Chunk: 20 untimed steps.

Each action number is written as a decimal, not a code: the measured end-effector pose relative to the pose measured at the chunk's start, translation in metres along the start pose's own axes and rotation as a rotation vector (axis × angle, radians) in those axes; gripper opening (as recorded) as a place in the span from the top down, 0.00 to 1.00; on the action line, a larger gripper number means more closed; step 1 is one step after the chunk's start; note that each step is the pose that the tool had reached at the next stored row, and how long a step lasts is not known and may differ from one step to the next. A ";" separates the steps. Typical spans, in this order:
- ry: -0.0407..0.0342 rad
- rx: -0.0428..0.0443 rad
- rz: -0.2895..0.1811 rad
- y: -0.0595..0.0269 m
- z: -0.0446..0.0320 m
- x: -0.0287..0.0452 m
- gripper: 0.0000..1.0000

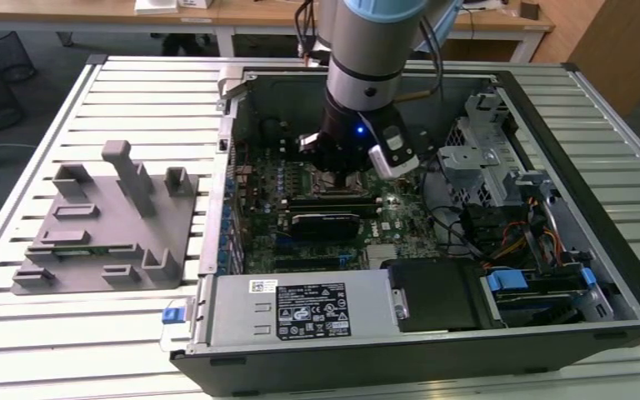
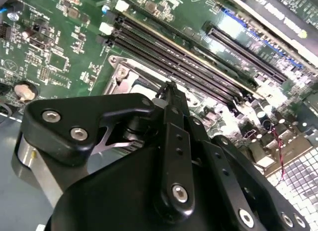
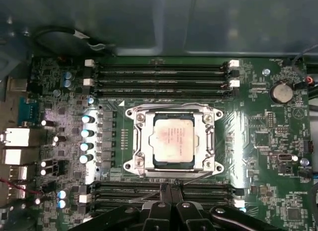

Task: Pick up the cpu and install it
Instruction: 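Install the second cpu locking lever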

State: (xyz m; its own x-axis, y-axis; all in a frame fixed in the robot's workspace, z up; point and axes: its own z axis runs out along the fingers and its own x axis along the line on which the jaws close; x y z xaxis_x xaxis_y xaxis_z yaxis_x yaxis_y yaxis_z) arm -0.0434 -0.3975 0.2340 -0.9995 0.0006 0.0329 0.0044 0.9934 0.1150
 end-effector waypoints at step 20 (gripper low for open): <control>0.0084 -0.0001 0.001 -0.0019 0.0060 0.0066 0.89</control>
State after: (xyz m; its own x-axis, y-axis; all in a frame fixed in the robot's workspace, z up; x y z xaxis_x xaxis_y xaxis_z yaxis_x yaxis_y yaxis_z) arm -0.0502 -0.3988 0.2280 -0.9991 0.0006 0.0413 0.0054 0.9933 0.1150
